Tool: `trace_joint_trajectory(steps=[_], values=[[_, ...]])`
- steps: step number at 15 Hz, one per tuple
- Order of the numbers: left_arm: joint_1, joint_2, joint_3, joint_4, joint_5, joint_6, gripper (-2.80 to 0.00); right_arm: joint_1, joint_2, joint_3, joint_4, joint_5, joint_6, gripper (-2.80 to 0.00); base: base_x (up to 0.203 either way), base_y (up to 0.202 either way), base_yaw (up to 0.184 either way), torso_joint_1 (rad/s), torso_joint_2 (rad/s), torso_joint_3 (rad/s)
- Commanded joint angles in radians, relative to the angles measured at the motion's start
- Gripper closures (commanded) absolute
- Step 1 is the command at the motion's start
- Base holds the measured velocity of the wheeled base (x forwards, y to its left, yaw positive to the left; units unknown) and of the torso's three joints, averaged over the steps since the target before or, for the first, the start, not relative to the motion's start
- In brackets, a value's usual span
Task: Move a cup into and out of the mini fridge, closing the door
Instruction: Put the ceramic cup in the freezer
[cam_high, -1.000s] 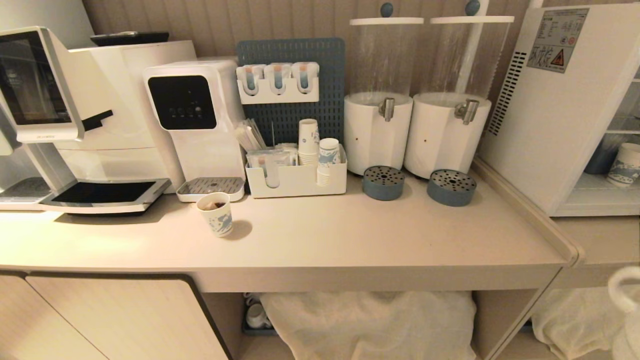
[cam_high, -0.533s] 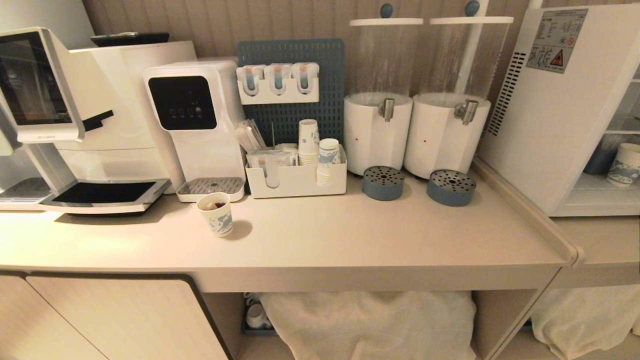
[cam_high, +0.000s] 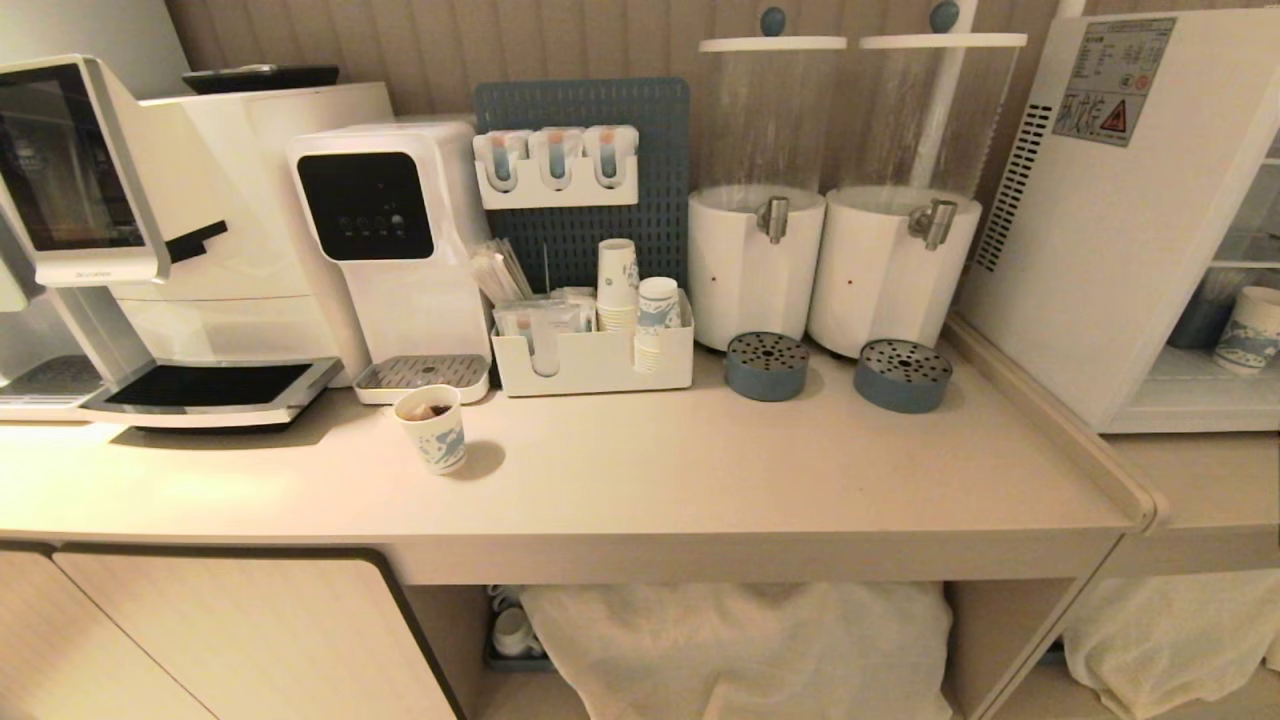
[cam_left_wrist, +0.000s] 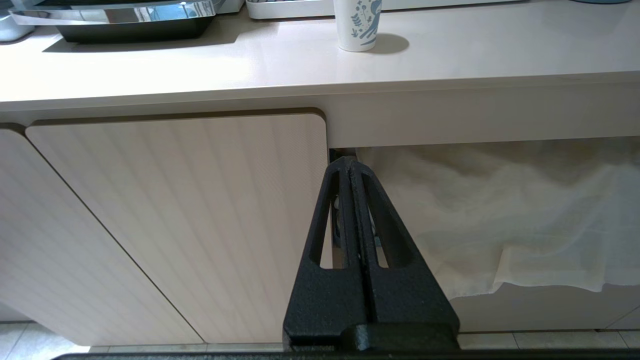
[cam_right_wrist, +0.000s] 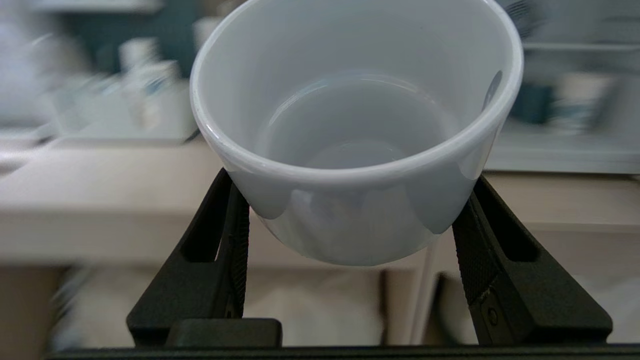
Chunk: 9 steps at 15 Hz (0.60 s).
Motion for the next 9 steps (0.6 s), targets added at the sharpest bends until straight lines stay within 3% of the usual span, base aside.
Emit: trace_joint_trajectory(steps=[1, 3, 5, 7, 9], values=[[0.000, 0.001, 0.000, 0.000, 0.000, 0.000, 0.00, 0.000, 0.000, 0.055, -0.119, -0.040, -0.002, 0.00, 0.000, 0.000, 0.000, 0.000, 0.00, 0.000], [0.000, 0.001, 0.000, 0.000, 0.000, 0.000, 0.00, 0.000, -0.001, 0.055, -0.099, -0.055, 0.007, 0.00, 0.000, 0.000, 0.000, 0.000, 0.00, 0.000], [0.000, 0.001, 0.000, 0.000, 0.000, -0.004, 0.00, 0.000, 0.000, 0.055, 0.019, -0.047, 0.001, 0.00, 0.000, 0.000, 0.000, 0.000, 0.00, 0.000], [0.000, 0.001, 0.000, 0.000, 0.003, -0.007, 0.00, 0.000, 0.000, 0.055, 0.136, 0.009, 0.007, 0.00, 0.000, 0.000, 0.000, 0.000, 0.00, 0.000], [0.000, 0.001, 0.000, 0.000, 0.003, -0.007, 0.00, 0.000, 0.000, 0.056, 0.167, 0.017, 0.005, 0.00, 0.000, 0.000, 0.000, 0.000, 0.00, 0.000]])
